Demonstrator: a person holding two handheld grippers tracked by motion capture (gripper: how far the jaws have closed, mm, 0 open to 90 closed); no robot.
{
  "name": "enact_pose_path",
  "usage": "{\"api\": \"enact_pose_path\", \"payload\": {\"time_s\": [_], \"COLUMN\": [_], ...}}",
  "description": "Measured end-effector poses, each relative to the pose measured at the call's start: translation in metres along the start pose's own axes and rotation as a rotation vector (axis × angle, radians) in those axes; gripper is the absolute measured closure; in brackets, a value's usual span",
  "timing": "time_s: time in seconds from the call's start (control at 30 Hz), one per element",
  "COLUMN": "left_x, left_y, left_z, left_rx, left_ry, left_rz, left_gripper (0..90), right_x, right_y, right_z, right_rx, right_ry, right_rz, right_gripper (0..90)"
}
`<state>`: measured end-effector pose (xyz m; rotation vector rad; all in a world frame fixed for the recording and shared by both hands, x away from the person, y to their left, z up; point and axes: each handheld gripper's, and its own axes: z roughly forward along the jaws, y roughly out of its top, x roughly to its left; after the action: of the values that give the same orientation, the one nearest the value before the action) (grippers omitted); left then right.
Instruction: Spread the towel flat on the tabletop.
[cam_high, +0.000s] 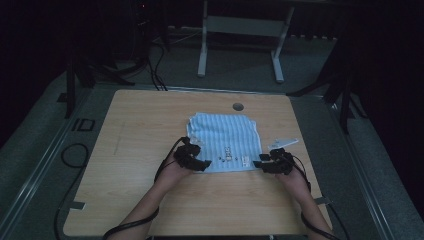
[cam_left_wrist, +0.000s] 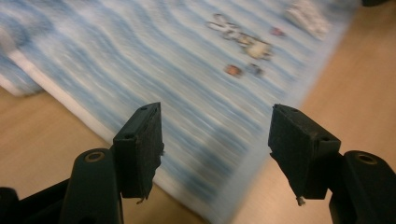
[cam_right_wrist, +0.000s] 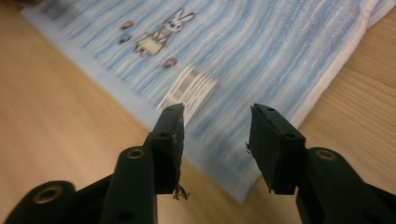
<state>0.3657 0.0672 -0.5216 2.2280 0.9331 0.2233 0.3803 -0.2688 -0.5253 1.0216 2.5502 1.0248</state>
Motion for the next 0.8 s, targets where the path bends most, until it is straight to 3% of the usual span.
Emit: {"api": "enact_pose_path", "payload": {"time_s": [0.2,0.23,0.37,0.53,0.57,0.67,0.8], "left_x": [-0.016,-0.02,-0.02,-0.018,-0.017,-0.017,-0.015], "left_y": [-0.015,-0.017,-0.016,-0.014,-0.014,-0.015,-0.015], "left_z": [-0.005,-0.001,0.007,0.015,0.019,0.019,0.018], "left_rx": [0.022,0.043,0.065,0.085,0.093,0.077,0.069], "left_ry": [-0.049,-0.039,-0.03,-0.016,0.002,0.051,0.063], "left_rz": [0.04,0.063,0.082,0.087,0.09,0.116,0.104], "left_gripper": [35.1,35.1,35.1,36.3,36.3,46.8,60.3], "right_x": [0.007,0.008,0.005,0.004,0.004,0.006,0.007], "right_y": [-0.012,-0.016,-0.018,-0.015,-0.015,-0.015,-0.015], "right_z": [-0.008,-0.006,-0.004,0.008,0.008,0.008,0.008], "right_rx": [0.027,0.043,0.047,0.072,0.072,0.073,0.078], "right_ry": [0.007,-0.012,-0.013,-0.025,-0.025,-0.048,-0.063], "right_rz": [-0.045,-0.069,-0.059,-0.082,-0.082,-0.097,-0.107], "right_gripper": [51.2,50.9,51.3,55.1,55.1,66.6,76.8]}}
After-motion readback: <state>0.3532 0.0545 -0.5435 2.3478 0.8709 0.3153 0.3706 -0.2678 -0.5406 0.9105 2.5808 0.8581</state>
